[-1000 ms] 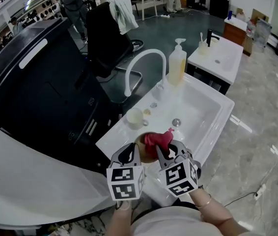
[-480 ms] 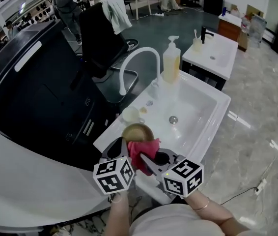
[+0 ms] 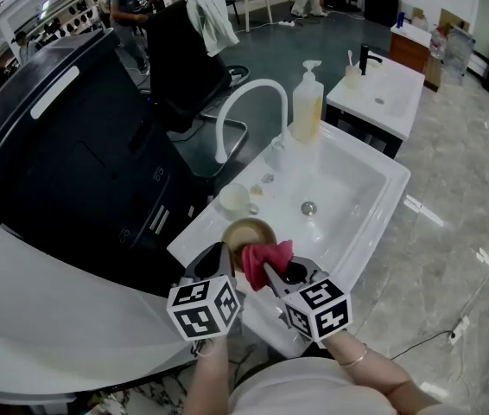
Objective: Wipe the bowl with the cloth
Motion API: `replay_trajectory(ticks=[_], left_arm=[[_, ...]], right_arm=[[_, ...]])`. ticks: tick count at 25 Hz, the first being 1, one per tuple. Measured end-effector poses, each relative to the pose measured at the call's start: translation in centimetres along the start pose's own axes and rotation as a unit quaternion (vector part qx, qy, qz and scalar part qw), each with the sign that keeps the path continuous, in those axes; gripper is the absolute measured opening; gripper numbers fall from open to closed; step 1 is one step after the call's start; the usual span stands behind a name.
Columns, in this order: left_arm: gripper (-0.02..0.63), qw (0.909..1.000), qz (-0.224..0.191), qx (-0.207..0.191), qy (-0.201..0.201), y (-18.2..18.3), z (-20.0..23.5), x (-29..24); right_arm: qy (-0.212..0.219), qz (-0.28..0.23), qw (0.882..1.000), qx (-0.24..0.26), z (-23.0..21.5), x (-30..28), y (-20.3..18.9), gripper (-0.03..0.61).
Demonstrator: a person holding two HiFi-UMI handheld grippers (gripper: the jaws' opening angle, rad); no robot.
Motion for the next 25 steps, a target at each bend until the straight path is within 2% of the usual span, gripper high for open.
replay_trajectory(ticks=[18, 25], left_arm=[[0.029, 0.9996, 0.023, -0.016, -0.001, -1.4, -1.4, -0.9], [0.029, 0.9996, 0.024, -0.011, 0.011, -1.5, -0.4, -1.2]], right_arm=[[-0.087, -0.029, 0.996, 0.003, -5.8, 2.7, 1.0, 0.035], [-0.118, -0.066, 0.991, -0.005, -7.5, 4.4, 2.8, 0.034]])
Point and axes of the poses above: the fingertips, and each gripper's own axes: x backward along the fingers, z to its left, y out of its top, the point moved 3 cm from there along x, backward along the fingers, and after that the axes turned 5 degrees about -y, right-handed, at the moved point
